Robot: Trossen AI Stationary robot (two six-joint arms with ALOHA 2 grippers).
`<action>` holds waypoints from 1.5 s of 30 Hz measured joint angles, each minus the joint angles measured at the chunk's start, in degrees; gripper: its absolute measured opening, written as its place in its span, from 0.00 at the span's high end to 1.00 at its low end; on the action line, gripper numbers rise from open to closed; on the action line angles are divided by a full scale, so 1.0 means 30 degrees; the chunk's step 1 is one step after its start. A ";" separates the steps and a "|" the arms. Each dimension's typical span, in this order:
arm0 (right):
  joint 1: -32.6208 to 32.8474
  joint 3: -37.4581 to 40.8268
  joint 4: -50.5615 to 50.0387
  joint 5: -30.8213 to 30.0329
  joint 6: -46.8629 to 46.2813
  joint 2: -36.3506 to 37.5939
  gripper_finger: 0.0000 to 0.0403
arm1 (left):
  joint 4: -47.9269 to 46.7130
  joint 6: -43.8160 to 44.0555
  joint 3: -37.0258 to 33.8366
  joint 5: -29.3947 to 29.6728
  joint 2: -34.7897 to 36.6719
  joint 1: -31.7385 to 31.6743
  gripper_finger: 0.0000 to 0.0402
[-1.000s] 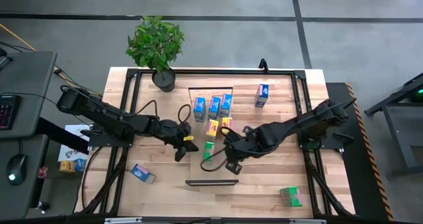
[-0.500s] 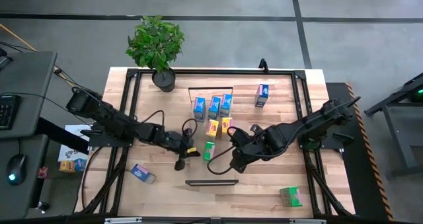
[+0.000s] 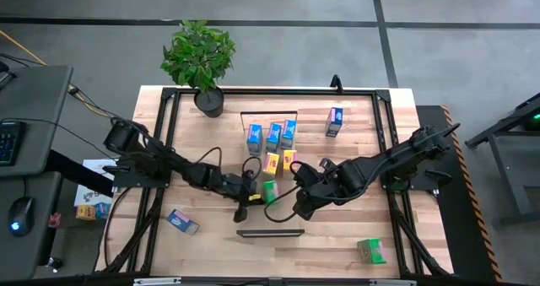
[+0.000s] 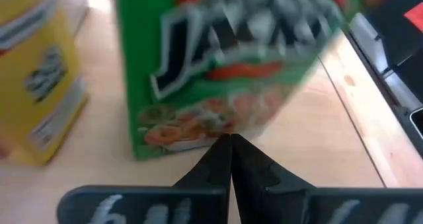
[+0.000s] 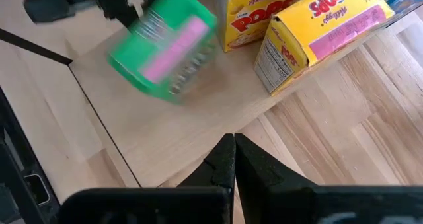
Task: Stack cereal on shelf
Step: Put the top green cereal box on the shelf
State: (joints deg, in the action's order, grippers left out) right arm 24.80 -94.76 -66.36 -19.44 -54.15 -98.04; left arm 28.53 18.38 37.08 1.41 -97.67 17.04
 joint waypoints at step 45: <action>-0.1056 0.0000 -0.0563 0.0969 -0.0343 -0.1803 1.00 | 0.0402 0.0439 0.1974 0.0207 -0.1057 -0.1298 1.00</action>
State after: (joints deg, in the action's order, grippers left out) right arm 21.63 -94.76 -68.05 -16.53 -55.18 -103.45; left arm 29.73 19.70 43.00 2.03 -100.84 13.14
